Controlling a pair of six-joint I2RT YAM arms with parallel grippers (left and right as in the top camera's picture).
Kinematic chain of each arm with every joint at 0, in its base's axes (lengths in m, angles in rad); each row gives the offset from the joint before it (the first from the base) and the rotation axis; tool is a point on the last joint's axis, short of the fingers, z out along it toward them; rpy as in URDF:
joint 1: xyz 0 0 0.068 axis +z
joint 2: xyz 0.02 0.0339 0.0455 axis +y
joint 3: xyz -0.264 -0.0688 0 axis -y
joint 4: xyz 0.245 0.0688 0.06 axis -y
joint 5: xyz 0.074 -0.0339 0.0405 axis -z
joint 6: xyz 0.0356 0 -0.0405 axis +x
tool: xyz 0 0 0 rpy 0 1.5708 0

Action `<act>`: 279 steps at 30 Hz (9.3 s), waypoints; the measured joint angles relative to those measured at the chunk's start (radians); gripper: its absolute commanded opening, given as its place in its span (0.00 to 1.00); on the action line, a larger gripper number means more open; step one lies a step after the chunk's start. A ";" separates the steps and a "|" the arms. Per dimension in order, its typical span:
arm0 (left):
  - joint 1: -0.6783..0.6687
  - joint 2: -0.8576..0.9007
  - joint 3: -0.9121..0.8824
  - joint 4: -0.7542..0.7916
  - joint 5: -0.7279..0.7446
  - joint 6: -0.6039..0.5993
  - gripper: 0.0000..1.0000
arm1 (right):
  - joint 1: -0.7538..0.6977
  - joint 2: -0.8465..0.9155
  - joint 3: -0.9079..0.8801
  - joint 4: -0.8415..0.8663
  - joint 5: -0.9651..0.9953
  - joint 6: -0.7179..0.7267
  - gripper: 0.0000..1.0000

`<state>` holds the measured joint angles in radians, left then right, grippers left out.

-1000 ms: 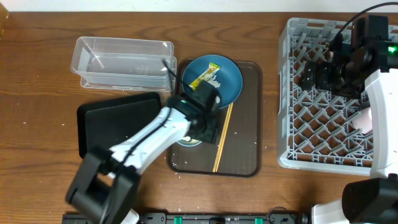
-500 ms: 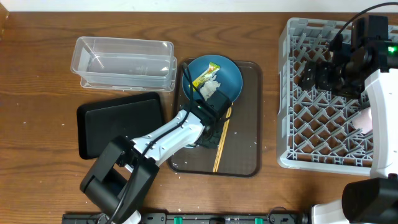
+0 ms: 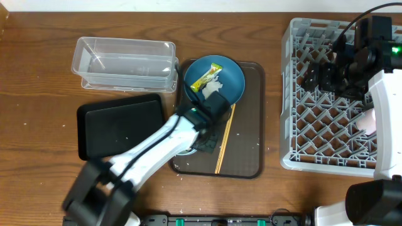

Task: Sort waste into correct bins and load items into the dishwasher rack

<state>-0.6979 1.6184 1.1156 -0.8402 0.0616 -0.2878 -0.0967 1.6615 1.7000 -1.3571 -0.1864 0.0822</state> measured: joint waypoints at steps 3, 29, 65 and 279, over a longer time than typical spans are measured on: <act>0.037 -0.099 0.000 -0.026 0.007 0.004 0.06 | 0.000 0.000 0.000 0.000 0.000 0.000 0.99; 0.982 0.023 -0.005 -0.034 0.987 0.312 0.06 | 0.000 0.000 0.000 -0.019 0.025 -0.001 0.99; 1.302 0.192 -0.013 -0.098 1.430 0.350 0.06 | 0.000 0.000 0.000 -0.024 0.026 -0.005 0.99; 0.753 -0.227 0.457 -0.447 -0.155 -0.234 0.84 | 0.478 0.341 -0.007 0.498 0.088 0.212 0.68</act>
<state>0.0555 1.3918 1.5730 -1.2869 -0.0933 -0.5220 0.3809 2.0022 1.6932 -0.8593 -0.0986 0.2943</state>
